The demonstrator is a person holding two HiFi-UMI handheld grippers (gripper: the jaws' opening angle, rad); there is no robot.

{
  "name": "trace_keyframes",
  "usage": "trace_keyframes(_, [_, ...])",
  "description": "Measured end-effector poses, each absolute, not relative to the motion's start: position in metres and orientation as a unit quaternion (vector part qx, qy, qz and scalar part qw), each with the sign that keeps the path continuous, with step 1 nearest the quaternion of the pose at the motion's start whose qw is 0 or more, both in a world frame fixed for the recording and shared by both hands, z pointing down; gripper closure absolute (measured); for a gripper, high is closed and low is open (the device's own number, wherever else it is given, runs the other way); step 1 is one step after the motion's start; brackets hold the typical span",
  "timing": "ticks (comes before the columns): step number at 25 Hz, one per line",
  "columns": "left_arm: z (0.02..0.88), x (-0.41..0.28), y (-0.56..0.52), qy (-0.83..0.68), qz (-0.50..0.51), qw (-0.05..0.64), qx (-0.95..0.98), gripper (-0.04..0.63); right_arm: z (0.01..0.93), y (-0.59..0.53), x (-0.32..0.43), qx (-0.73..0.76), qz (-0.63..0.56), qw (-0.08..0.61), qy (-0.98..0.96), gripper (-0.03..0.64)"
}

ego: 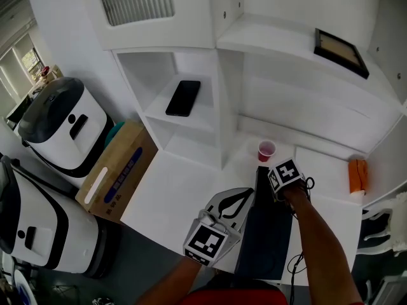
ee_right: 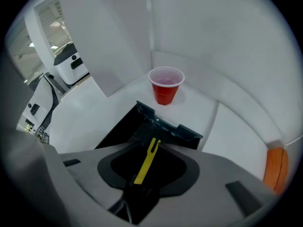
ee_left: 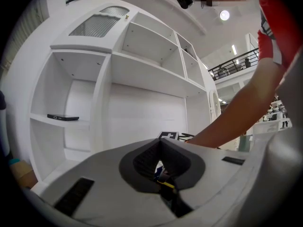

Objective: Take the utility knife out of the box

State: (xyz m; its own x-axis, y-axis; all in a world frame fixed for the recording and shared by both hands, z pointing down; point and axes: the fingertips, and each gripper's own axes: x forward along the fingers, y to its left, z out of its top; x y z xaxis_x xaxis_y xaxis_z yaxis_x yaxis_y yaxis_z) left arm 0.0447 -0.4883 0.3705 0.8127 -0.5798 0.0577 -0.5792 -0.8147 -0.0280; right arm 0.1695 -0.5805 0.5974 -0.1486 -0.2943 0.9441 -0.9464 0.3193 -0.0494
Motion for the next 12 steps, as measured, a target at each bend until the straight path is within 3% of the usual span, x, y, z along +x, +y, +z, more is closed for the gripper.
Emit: trace_keyframes(12, [0.379, 0.037, -0.497, 0.31, -0.034, 0.006, -0.95, 0.557, 0.623, -0.577, 0.171, 0.434, 0.374, 0.516, -0.637, 0.483])
